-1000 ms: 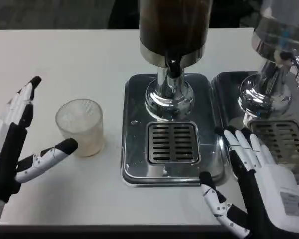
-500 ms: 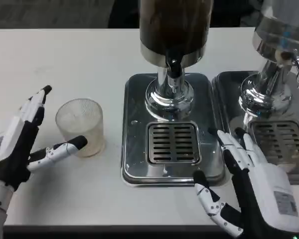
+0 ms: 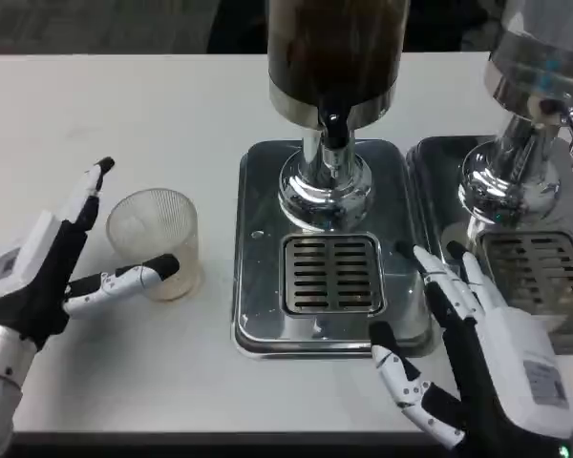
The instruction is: Grasp the cup under the faucet to collect the drink, then remove the cup.
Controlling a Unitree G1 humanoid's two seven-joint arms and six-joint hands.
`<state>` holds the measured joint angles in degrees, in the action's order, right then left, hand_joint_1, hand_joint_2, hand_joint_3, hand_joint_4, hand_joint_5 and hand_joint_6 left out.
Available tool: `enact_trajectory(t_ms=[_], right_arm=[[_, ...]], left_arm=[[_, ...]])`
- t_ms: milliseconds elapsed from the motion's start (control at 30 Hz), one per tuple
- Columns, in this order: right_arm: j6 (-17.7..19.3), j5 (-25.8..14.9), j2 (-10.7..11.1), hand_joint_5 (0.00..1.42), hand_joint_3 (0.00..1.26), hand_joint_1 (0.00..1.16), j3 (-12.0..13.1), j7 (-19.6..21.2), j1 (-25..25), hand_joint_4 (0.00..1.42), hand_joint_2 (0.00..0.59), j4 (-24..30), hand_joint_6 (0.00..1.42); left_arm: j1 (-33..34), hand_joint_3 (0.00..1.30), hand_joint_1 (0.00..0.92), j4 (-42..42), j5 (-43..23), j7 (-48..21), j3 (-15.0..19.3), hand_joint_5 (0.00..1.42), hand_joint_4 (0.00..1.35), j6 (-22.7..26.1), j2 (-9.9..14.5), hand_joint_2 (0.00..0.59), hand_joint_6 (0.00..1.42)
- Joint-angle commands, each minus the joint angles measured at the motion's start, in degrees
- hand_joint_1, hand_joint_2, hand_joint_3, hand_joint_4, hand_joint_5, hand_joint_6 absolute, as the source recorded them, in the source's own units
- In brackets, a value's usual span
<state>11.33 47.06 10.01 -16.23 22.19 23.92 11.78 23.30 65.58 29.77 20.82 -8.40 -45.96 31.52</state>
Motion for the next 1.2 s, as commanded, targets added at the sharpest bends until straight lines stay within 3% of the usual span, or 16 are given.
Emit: enact_trajectory(t_ms=[33, 667, 933, 1200], right_arm=[[1.0, -1.1, 0.9, 0.01, 0.16, 0.35, 0.0, -0.1, -0.6, 0.16, 0.438, -0.3, 0.07], [1.9, -4.1, 1.4, 0.05, 0.16, 0.35, -0.4, 0.8, -1.1, 0.17, 0.437, -2.0, 0.11], [2.2, -4.8, 1.3, 0.05, 0.16, 0.35, 0.0, 1.1, -0.8, 0.18, 0.437, -2.3, 0.11], [3.0, -5.8, 1.5, 0.05, 0.16, 0.35, 0.3, 0.9, -0.7, 0.19, 0.437, -2.8, 0.11]], left_arm=[[1.9, 0.0, 0.179, 1.5, -0.2, -1.1, -1.6, 0.09, 0.0, 0.4, -0.5, 0.019, 0.12], [5.6, 0.0, 0.352, 4.0, 0.9, 1.1, -5.5, 0.23, 0.0, 2.5, -2.9, 0.06, 0.24], [6.6, 0.13, 0.415, 5.4, 0.0, 0.1, -6.3, 0.34, 0.12, 2.3, -4.7, 0.091, 0.32], [5.6, 0.24, 0.446, 5.4, -3.9, -1.6, -4.7, 0.47, 0.23, 0.8, -6.6, 0.1, 0.43]])
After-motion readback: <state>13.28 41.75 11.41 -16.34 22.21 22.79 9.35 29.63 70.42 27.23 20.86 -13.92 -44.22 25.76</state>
